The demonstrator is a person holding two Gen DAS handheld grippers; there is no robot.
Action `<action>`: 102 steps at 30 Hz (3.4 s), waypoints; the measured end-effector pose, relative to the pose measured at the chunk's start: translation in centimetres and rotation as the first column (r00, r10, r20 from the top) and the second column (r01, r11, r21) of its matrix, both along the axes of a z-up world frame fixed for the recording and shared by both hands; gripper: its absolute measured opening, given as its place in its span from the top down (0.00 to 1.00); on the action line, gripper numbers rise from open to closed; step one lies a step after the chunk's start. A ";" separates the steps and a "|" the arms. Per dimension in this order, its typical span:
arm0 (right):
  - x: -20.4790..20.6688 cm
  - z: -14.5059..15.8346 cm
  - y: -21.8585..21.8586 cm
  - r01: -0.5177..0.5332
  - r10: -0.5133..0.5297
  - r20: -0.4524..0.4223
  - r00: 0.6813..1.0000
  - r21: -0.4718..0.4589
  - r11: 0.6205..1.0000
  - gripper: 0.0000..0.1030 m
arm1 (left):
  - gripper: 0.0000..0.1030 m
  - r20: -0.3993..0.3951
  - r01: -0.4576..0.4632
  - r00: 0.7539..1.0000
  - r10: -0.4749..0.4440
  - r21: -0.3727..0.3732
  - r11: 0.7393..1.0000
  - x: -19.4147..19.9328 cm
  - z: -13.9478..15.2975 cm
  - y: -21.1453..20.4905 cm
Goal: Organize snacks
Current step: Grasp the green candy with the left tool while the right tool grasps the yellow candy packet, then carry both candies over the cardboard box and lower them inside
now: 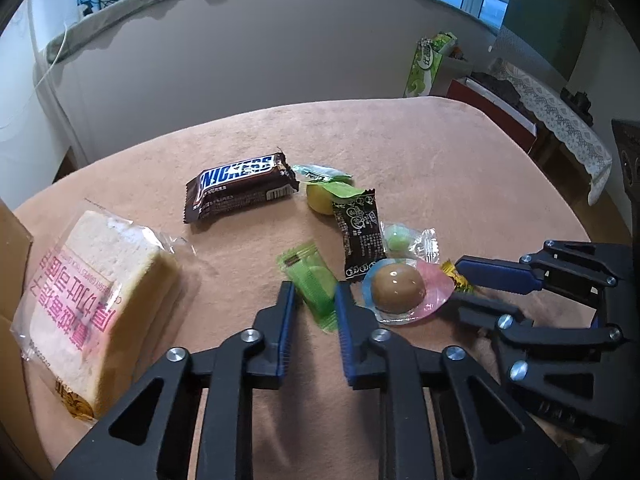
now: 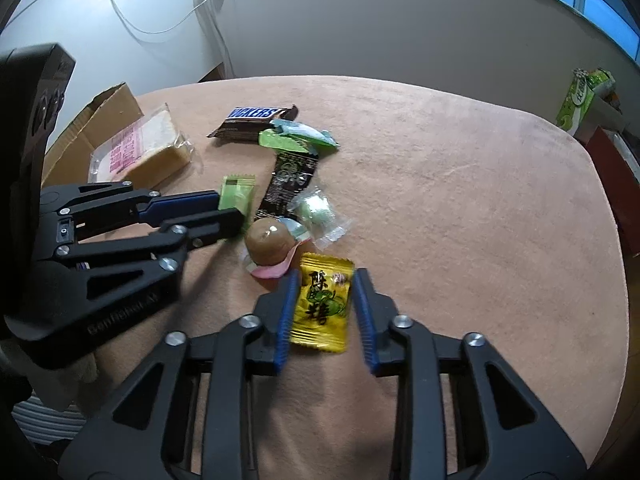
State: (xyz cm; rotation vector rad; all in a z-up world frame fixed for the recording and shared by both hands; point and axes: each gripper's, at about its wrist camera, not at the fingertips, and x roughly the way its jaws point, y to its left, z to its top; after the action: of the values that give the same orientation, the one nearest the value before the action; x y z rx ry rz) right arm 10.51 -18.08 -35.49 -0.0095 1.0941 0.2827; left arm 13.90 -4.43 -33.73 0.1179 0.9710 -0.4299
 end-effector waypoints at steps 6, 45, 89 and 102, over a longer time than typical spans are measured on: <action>-0.4 0.0 -0.7 0.014 -0.014 0.004 1.000 0.000 1.000 0.75 | 0.89 -0.012 -0.009 1.000 0.008 -0.033 0.999 0.1 0.0 1.0; -1.2 2.5 -1.5 0.021 -0.023 0.040 0.999 0.041 0.999 0.76 | 0.81 0.044 -0.029 0.999 0.031 -0.040 0.999 -1.3 2.2 3.4; 6.0 8.9 28.3 -0.392 0.371 0.149 0.917 0.148 0.908 0.75 | 0.81 0.159 -0.439 0.883 0.442 -0.054 0.897 -6.2 6.7 28.0; 6.2 7.6 31.7 -0.446 0.431 0.125 0.894 0.143 0.883 0.75 | 0.79 0.118 -0.462 0.877 0.466 -0.062 0.885 -6.3 5.3 29.3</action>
State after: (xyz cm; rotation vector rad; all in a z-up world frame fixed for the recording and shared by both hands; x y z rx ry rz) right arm 16.74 13.62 -27.89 -0.1207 0.9658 0.7782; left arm 7.61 24.88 -28.45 -0.1171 0.8295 0.0083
